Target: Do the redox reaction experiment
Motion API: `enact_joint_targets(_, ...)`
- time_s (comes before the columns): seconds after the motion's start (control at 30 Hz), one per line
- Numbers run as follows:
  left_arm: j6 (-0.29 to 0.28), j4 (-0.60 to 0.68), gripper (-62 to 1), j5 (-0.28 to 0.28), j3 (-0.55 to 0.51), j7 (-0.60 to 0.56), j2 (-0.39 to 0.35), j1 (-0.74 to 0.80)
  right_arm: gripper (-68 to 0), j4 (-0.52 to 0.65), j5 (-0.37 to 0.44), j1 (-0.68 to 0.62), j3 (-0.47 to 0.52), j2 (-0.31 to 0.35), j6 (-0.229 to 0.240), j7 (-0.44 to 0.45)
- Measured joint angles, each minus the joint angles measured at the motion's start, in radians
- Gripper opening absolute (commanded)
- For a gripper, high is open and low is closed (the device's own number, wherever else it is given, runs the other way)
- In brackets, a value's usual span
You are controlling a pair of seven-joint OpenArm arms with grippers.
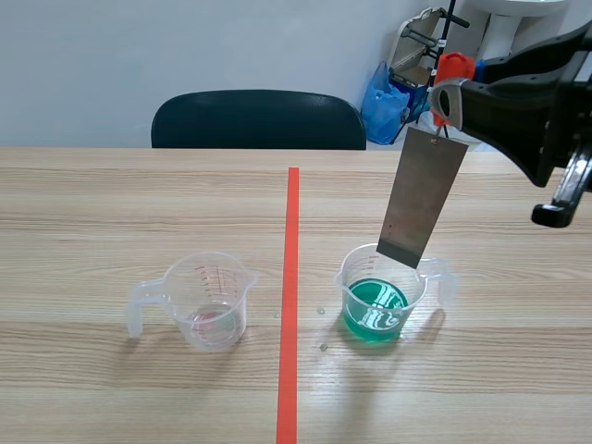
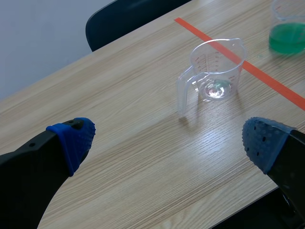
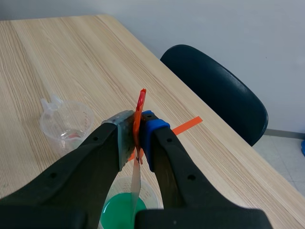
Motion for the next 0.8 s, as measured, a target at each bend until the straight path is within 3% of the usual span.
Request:
enact_joint_targets(0.27,-0.026,0.0,1.3,0.0,0.0,0.017,-0.045,0.0,-66.9,0.0,0.0,0.0,0.0,0.0,0.0,0.0)
enact_joint_targets(0.4,-0.184,-0.006,-45.7,-0.003,0.002,0.075,-0.125,-0.034,-66.9,0.0,0.0,0.0,0.0,0.0,0.0,0.0)
enact_joint_targets(0.47,-0.289,-0.015,-58.0,-0.005,0.005,0.083,-0.167,-0.089,-66.9,0.0,0.0,0.0,0.0,0.0,0.0,0.0)
enact_joint_targets(0.57,-0.397,-0.019,-59.2,-0.018,0.037,0.09,-0.237,-0.193,-66.9,0.0,0.0,0.0,0.0,0.0,0.0,0.0)
enact_joint_targets(0.6,-0.416,-0.019,-59.2,-0.049,0.061,0.107,-0.259,-0.233,-66.9,0.0,0.0,0.0,0.0,0.0,0.0,0.0)
enact_joint_targets(0.7,-0.416,-0.019,-59.2,-0.175,0.166,0.224,-0.316,-0.373,-66.9,0.0,0.0,0.0,0.0,0.0,0.0,0.0)
enact_joint_targets(0.8,-0.416,-0.019,-59.2,-0.207,0.293,0.323,-0.356,-0.531,-66.9,0.0,0.0,0.0,0.0,0.0,0.0,0.0)
